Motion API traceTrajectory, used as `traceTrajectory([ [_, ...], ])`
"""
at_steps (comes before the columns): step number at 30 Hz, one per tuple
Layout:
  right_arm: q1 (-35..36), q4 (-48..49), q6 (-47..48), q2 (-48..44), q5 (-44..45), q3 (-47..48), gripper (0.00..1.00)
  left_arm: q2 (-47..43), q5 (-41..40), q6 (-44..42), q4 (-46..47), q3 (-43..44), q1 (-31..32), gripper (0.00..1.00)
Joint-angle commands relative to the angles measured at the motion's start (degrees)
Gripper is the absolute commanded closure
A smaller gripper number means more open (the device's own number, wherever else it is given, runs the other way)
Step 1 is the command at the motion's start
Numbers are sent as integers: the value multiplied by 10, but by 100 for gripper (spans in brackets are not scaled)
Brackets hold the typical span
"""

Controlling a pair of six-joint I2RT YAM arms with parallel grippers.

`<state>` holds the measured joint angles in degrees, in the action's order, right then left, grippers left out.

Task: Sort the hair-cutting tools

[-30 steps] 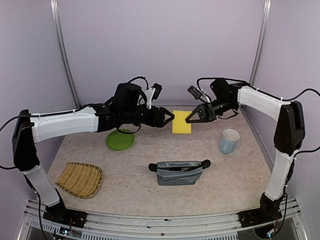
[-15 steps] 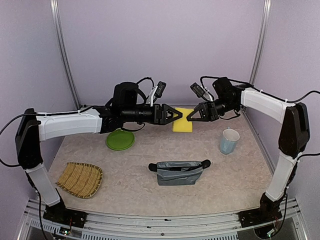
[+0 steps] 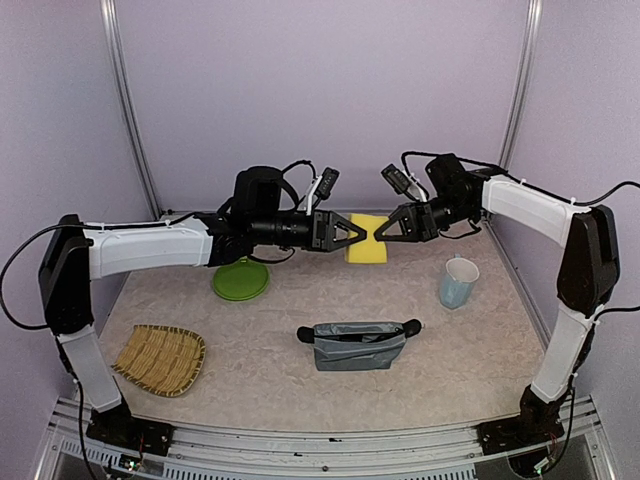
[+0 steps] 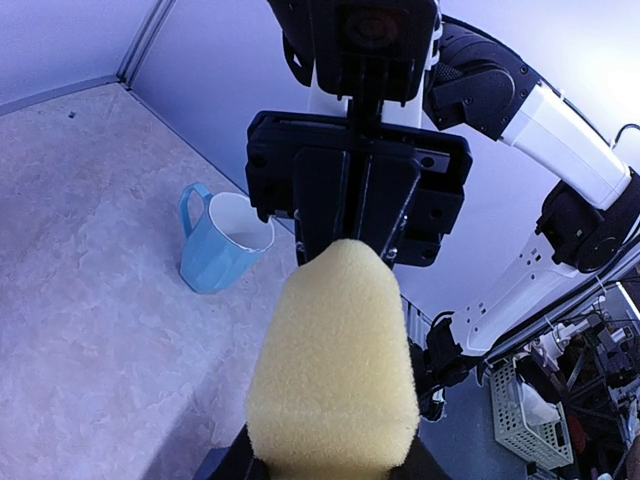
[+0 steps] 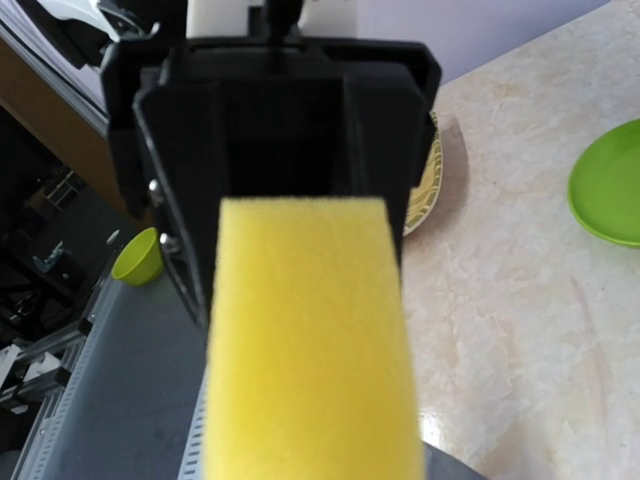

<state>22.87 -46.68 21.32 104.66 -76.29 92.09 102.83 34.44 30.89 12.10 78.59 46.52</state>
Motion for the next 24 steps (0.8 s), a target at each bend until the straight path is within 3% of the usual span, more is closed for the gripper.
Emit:
traceTrajectory([
  [1, 0, 1, -4, -14, -1, 12, 98, 21, 27, -2, 7, 30, -2, 67],
  [4, 0, 3, -4, -16, 1, 8, 98, 30, 20, -10, -11, 43, -2, 59],
  [8, 0, 4, -3, -19, -1, 5, 98, 44, 22, -11, -25, 60, -3, 62],
  [15, -5, 7, -6, -25, 4, 0, 96, 52, 36, -8, -25, 71, -2, 83],
  [19, -19, -44, 49, -34, 44, 5, 67, 38, 2, -62, -92, 90, 2, 100],
  [20, -24, -73, 87, -38, 60, 5, 60, 32, -11, -87, -120, 96, 5, 100],
  [24, -40, -113, 169, -72, 171, -52, 52, -6, -111, -247, -248, 97, 37, 100],
])
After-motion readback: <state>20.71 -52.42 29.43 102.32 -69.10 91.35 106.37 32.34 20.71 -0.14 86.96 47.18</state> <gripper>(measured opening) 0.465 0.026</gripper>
